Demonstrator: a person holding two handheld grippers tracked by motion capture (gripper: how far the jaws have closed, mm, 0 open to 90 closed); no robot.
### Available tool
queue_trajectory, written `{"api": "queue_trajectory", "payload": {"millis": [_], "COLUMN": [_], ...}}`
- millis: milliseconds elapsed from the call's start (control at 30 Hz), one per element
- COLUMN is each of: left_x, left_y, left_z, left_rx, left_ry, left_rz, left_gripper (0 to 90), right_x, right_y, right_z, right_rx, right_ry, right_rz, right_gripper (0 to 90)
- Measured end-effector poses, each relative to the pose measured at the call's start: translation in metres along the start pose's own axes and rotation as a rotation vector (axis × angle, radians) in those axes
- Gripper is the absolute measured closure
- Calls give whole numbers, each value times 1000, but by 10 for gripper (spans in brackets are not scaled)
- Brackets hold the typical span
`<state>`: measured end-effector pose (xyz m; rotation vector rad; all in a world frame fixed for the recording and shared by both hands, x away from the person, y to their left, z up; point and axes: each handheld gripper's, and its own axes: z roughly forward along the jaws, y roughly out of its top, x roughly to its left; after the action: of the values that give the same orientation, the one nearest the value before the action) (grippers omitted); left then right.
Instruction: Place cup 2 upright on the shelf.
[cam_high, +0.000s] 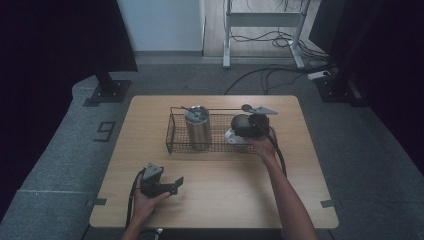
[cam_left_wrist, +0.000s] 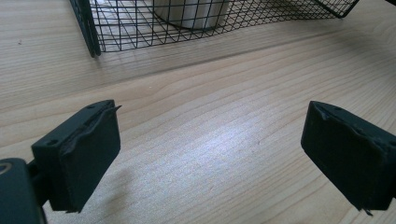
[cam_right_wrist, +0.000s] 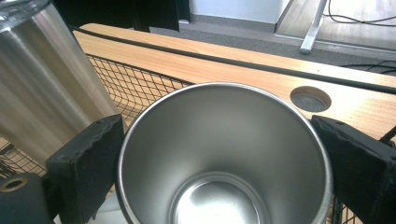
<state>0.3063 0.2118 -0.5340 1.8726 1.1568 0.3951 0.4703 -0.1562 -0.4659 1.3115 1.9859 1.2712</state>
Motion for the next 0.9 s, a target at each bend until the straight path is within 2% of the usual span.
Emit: {"api": "queue_trajectory", "payload": {"millis": [567, 900], "left_x": [0, 0], "left_y": [0, 0], "left_z": [0, 0], "left_rx": [-1, -1], "left_ry": [-2, -3], "left_rz": [-3, -3], "left_gripper": [49, 49], "right_x": [-2, -2], "right_y": [-6, -8], "right_z": [7, 10], "right_rx": [19, 36], "right_ry": [-10, -37], "right_rz": [6, 4], "right_gripper": [57, 57]}}
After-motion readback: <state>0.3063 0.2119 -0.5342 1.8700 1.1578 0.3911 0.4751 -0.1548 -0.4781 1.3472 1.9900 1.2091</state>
